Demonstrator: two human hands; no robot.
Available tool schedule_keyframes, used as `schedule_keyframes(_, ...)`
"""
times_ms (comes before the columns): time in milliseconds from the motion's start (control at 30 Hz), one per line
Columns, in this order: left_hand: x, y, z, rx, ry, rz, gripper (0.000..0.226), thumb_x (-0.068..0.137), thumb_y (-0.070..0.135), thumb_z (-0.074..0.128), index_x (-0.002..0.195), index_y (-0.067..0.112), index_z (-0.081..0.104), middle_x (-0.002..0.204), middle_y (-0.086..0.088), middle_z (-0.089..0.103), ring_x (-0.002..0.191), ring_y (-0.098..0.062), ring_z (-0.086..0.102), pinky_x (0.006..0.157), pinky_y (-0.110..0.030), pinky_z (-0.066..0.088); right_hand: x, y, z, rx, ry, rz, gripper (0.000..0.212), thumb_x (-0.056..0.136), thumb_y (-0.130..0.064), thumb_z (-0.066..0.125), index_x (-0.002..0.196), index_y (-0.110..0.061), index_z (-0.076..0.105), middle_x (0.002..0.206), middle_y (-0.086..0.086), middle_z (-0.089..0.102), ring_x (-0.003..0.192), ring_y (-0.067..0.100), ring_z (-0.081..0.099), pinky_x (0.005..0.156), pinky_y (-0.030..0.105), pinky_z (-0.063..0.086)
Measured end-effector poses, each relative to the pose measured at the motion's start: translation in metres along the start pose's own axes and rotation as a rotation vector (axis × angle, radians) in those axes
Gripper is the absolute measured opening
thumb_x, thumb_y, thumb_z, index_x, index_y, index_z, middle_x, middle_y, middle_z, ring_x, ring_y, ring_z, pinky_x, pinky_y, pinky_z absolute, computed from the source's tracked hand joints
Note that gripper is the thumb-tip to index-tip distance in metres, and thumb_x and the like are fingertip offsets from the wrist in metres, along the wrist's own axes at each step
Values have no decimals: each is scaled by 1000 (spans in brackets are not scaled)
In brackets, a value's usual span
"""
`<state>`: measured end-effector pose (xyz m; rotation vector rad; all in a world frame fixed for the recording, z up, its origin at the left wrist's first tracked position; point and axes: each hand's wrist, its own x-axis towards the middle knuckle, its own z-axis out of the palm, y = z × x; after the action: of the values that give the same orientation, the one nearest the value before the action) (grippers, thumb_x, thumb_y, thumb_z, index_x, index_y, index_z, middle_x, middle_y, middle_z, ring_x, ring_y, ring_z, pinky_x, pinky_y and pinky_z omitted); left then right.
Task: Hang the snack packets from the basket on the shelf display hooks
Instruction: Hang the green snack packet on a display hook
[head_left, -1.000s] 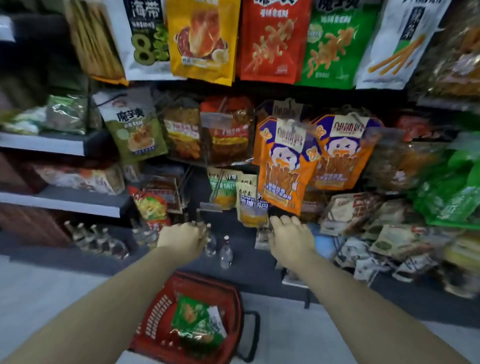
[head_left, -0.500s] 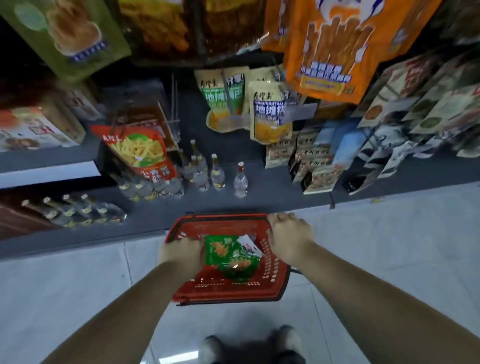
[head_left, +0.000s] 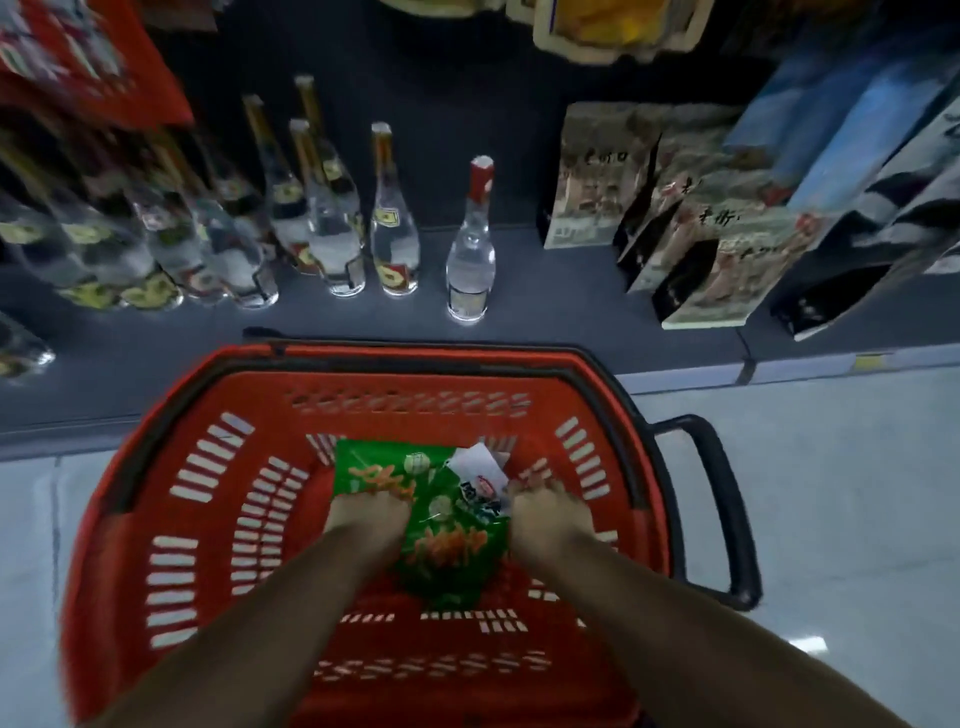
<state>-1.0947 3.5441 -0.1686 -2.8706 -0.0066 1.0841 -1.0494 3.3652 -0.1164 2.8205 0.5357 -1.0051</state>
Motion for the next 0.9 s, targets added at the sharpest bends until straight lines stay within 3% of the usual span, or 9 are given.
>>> schedule_keyframes(100, 60, 13, 27, -8, 49, 42, 55, 90, 12, 46, 144, 16, 35, 142, -8, 48, 122, -29, 54, 90, -43, 49, 51, 0, 32, 4, 52, 25, 56, 92, -14, 51, 144, -14, 32, 139, 13, 44, 128, 31, 42, 99, 41, 41)
schedule_keyframes(200, 105, 20, 45, -144, 117, 65, 65, 93, 29, 52, 149, 17, 21, 148, -9, 38, 128, -30, 48, 96, -41, 44, 88, 1, 54, 31, 57, 55, 61, 90, -16, 57, 144, -10, 30, 142, 15, 40, 131, 32, 39, 103, 41, 40)
schedule_keyframes(300, 138, 30, 65, -457, 174, 65, 63, 88, 35, 62, 139, 16, 29, 134, -11, 51, 116, -29, 56, 89, -40, 50, 107, 4, 70, 116, 45, 56, 62, 89, -10, 59, 143, -7, 30, 138, 15, 44, 126, 31, 45, 103, 39, 41)
schedule_keyframes(400, 146, 37, 71, -530, 161, 52, 63, 84, 35, 67, 134, 17, 33, 116, -9, 63, 100, -27, 63, 75, -35, 51, 107, 6, 74, 171, 54, 67, 59, 89, -8, 59, 142, -7, 34, 131, 15, 51, 119, 31, 53, 98, 38, 45)
schedule_keyframes(467, 143, 37, 68, -640, 152, 46, 52, 84, 31, 68, 130, 21, 45, 109, -6, 67, 95, -25, 65, 73, -32, 52, 103, 8, 74, 149, 46, 61, 59, 90, -9, 59, 143, -9, 33, 131, 14, 52, 118, 31, 54, 97, 39, 46)
schedule_keyframes(567, 137, 31, 62, -748, 228, 52, 5, 89, 21, 61, 93, 21, 59, 97, -5, 65, 89, -24, 64, 70, -30, 48, 99, 10, 72, 108, 57, 56, 51, 92, -11, 56, 140, -12, 39, 131, 11, 52, 118, 28, 54, 95, 39, 47)
schedule_keyframes(767, 114, -17, 49, -810, 249, 162, 6, 99, 18, 48, 93, 20, 47, 92, -6, 68, 69, -15, 60, 63, -33, 52, 101, 17, 65, 116, 121, 78, 47, 92, -20, 57, 135, -19, 40, 131, 6, 52, 118, 25, 53, 97, 38, 45)
schedule_keyframes(833, 101, -37, 41, -946, 231, 185, 6, 99, 15, 48, 94, 12, 47, 88, -15, 66, 56, -13, 52, 52, -27, 44, 101, 16, 63, 154, 184, 68, 48, 91, -24, 59, 134, -19, 41, 130, 5, 53, 119, 25, 52, 98, 38, 45)
schedule_keyframes(900, 86, -53, 36, -1097, 199, 197, 7, 99, 15, 46, 96, 10, 47, 89, -26, 63, 61, -22, 51, 54, -32, 43, 101, 12, 62, 279, 281, 60, 50, 88, -29, 62, 132, -18, 40, 127, 4, 54, 118, 24, 52, 96, 37, 46)
